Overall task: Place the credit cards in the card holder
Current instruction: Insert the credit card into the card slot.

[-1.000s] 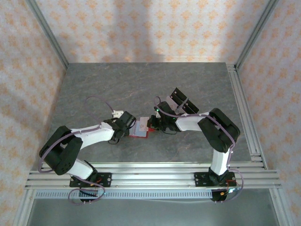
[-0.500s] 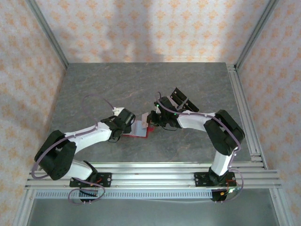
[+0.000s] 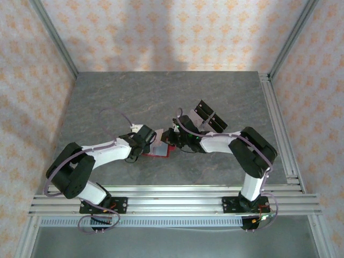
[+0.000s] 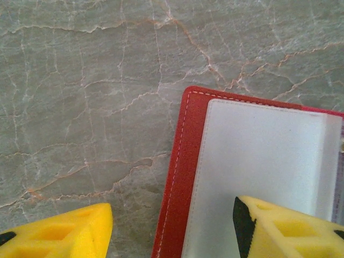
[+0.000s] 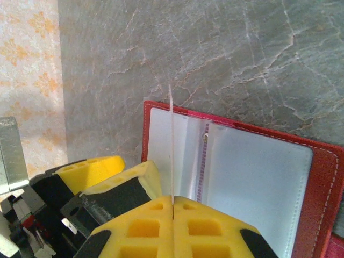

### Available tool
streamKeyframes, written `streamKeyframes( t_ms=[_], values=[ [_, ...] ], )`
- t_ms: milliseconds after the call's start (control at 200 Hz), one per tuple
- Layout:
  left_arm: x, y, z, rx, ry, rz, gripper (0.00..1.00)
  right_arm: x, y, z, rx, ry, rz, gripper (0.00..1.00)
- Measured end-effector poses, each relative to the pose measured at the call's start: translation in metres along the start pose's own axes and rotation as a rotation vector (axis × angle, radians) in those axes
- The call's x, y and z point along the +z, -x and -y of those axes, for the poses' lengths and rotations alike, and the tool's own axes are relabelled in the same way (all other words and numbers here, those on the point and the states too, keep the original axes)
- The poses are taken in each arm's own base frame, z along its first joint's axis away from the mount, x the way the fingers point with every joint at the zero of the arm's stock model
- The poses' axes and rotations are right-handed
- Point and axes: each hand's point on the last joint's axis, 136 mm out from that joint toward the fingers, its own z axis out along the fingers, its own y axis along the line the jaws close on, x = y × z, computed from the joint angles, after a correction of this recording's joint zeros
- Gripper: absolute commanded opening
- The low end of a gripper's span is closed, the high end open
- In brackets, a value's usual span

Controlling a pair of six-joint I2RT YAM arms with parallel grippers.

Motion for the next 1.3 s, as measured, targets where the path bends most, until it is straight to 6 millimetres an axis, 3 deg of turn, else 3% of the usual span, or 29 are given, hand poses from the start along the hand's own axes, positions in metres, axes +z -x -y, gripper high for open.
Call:
streamKeyframes(
  t_ms=[235,686,1301],
  values=[
    [0.003,-0.002,0.000,0.001,0.005,-0.006,0.61,0.007,-0.006,0.014,0.053,0.012,0.017,0.00],
    [0.003,-0.002,0.000,-0.004,0.007,-0.005,0.60,0.009,-0.013,0.007,0.064,0.069,0.028,0.00],
    [0.003,-0.002,0.000,-0.005,0.007,-0.005,0.60,0.016,-0.022,0.023,0.075,0.044,0.011,0.00]
  ],
)
